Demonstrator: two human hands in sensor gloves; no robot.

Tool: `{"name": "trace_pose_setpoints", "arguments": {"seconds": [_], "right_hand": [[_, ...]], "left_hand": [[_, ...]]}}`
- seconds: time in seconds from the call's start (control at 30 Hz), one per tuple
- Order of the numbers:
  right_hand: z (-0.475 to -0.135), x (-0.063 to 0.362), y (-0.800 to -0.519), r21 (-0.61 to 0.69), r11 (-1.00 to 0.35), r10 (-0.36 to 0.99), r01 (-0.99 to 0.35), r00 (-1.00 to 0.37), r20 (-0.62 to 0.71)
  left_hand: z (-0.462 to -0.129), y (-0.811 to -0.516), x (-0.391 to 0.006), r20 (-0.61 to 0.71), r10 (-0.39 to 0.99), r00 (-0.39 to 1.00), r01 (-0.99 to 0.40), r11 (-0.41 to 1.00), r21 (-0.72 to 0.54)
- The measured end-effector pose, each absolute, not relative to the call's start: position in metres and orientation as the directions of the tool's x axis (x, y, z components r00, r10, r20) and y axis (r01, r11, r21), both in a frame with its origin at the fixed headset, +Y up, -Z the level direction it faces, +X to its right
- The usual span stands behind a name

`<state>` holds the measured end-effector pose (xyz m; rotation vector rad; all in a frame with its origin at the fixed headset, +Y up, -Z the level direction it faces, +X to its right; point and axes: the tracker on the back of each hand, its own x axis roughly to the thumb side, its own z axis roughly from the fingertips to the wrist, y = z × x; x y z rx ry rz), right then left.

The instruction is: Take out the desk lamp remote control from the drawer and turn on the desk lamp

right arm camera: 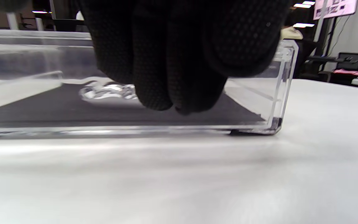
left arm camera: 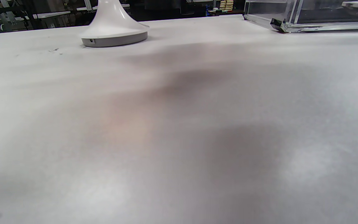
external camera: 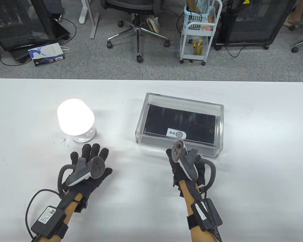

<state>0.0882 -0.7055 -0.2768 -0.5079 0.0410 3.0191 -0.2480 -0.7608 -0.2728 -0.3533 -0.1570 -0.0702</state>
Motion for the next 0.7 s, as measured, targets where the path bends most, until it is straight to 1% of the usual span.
{"name": "trace_pose_setpoints", "arguments": {"seconds": [0.1, 0.17, 0.27, 0.3, 0.33, 0.43, 0.57, 0.7], "right_hand": [[-0.262, 0.081, -0.710, 0.059, -0.985, 0.140, -0.160, -0.955, -0.260], [-0.257, 0.076, -0.716, 0.090, -0.978, 0.171, -0.187, -0.971, -0.165], [-0.253, 0.069, -0.723, 0.114, -0.985, 0.119, -0.130, -0.988, -0.100], [-0.252, 0.067, -0.725, 0.121, -0.988, 0.081, -0.091, -0.993, -0.080], [-0.251, 0.065, -0.728, 0.120, -0.992, 0.040, -0.048, -0.997, -0.069], [-0.252, 0.062, -0.734, 0.156, -0.988, -0.026, 0.018, -0.998, -0.050], [-0.254, 0.064, -0.740, 0.203, -0.979, -0.031, 0.020, -0.998, -0.050], [-0.255, 0.067, -0.740, 0.200, -0.980, -0.027, 0.013, -0.998, -0.064]], "left_hand": [[-0.272, -0.761, -0.247, 0.168, -0.044, 0.985, 0.099, 0.936, -0.338], [-0.271, -0.763, -0.247, 0.166, -0.052, 0.985, 0.106, 0.935, -0.339], [-0.270, -0.765, -0.248, 0.162, -0.062, 0.985, 0.115, 0.932, -0.344], [-0.270, -0.766, -0.249, 0.158, -0.063, 0.985, 0.115, 0.930, -0.348], [-0.270, -0.768, -0.250, 0.153, -0.061, 0.986, 0.112, 0.929, -0.353], [-0.272, -0.771, -0.252, 0.145, -0.059, 0.988, 0.108, 0.925, -0.365], [-0.273, -0.775, -0.253, 0.143, -0.070, 0.987, 0.119, 0.921, -0.371], [-0.273, -0.776, -0.252, 0.145, -0.074, 0.987, 0.124, 0.919, -0.374]]}}
